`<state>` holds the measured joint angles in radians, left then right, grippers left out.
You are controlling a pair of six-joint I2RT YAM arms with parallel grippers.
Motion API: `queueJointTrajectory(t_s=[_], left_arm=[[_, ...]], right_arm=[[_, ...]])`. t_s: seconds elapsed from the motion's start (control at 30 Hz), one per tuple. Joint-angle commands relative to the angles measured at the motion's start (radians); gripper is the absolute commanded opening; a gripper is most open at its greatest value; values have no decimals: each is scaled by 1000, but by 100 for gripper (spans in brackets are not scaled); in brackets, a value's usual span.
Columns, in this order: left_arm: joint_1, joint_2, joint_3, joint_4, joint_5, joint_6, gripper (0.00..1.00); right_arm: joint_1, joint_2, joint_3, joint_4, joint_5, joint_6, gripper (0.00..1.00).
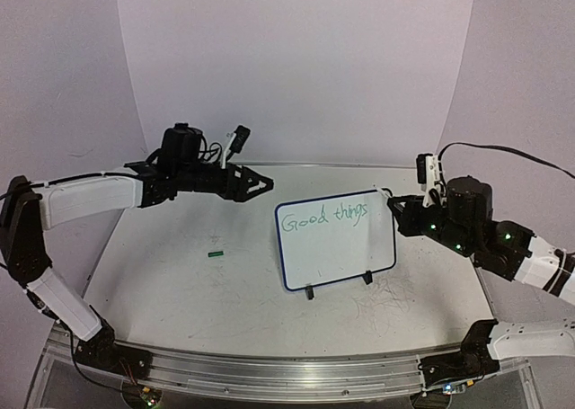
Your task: Write a sentence on the whiteboard
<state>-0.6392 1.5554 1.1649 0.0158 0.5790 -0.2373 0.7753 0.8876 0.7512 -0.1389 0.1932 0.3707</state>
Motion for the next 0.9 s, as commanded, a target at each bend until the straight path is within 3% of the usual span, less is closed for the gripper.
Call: queueJointTrajectory(t_s=[0.0,0.3,0.5,0.67,0.87], left_arm=[[10,-146,-85,17,-135,-146,78],[-34,-246,-364,246,-163,-312,83],[-142,-231,-522,449,-316,-392,90],[-181,-228,-622,641,-396,-444,88],[-197,-149,-632,702,-409,-475,82]], right_arm=[[2,79,87,2,-26,-19,0],[2,152,46,15,-39,33,0],[2,87,2,27,-52,104,0],[2,28,-32,37,-26,93,0],[2,-11,-75,68,3,46,0]])
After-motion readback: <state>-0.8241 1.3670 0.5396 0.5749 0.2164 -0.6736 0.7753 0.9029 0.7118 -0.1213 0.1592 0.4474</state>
